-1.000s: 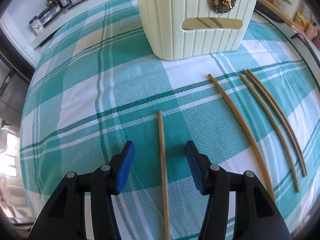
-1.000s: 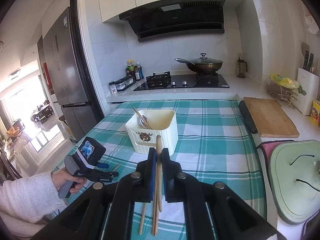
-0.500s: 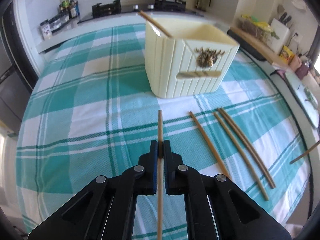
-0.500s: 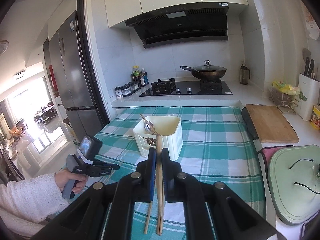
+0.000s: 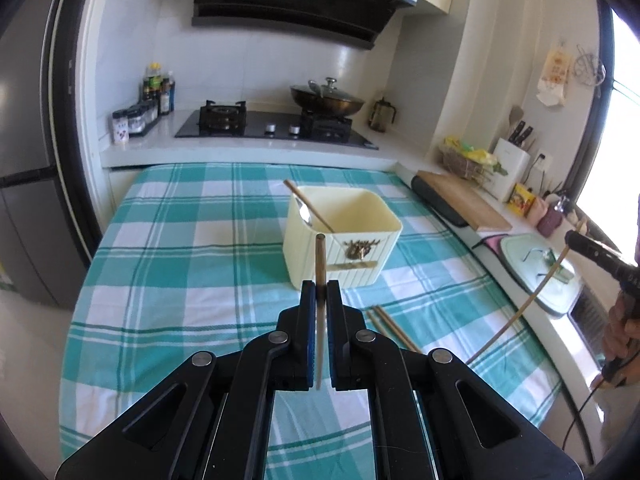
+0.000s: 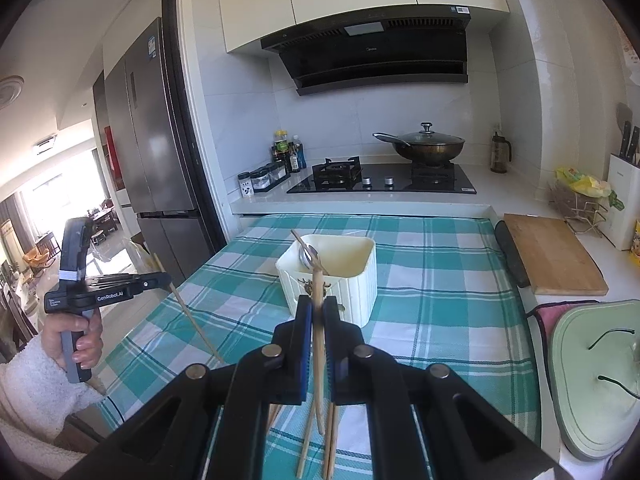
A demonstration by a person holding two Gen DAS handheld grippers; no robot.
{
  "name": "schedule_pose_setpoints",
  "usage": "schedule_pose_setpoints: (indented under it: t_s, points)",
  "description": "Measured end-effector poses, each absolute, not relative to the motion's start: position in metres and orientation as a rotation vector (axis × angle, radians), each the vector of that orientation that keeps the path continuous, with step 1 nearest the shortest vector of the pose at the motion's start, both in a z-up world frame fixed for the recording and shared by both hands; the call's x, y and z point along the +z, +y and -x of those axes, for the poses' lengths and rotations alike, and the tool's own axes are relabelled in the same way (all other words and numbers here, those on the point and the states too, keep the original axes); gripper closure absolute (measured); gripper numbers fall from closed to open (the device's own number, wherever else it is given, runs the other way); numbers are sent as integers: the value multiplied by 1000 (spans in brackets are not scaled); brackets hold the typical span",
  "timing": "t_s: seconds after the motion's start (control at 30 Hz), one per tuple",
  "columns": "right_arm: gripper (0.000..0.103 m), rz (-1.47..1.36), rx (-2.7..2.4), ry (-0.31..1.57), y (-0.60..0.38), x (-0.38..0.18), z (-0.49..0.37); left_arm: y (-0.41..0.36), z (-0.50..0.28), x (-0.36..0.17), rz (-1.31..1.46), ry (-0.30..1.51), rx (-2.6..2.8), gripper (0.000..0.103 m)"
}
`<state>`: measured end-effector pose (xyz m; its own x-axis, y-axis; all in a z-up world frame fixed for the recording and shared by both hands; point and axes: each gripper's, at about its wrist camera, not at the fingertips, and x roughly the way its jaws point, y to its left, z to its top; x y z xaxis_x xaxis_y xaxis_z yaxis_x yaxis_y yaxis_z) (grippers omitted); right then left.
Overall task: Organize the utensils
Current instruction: 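Lift both held chopsticks and carry them toward the cream basket, then lower both chopsticks into the basket and open both tools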
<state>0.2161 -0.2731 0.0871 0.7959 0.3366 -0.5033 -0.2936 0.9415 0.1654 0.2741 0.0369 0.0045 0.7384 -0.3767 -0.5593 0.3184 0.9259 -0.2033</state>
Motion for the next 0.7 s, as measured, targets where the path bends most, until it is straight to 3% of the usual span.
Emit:
schedule_pose_setpoints:
  t_s: [0.37,0.53,0.7]
  points:
    - [97,-29,318,511,-262,112,-259,39,-293,71,149,489,-388,100]
    - [97,1,305,384,-250,141,-286,29,-314,109,152,337,-323,100]
    - [97,9,303,227,-232,158,-316,7,-353,109,129,285,-260,100]
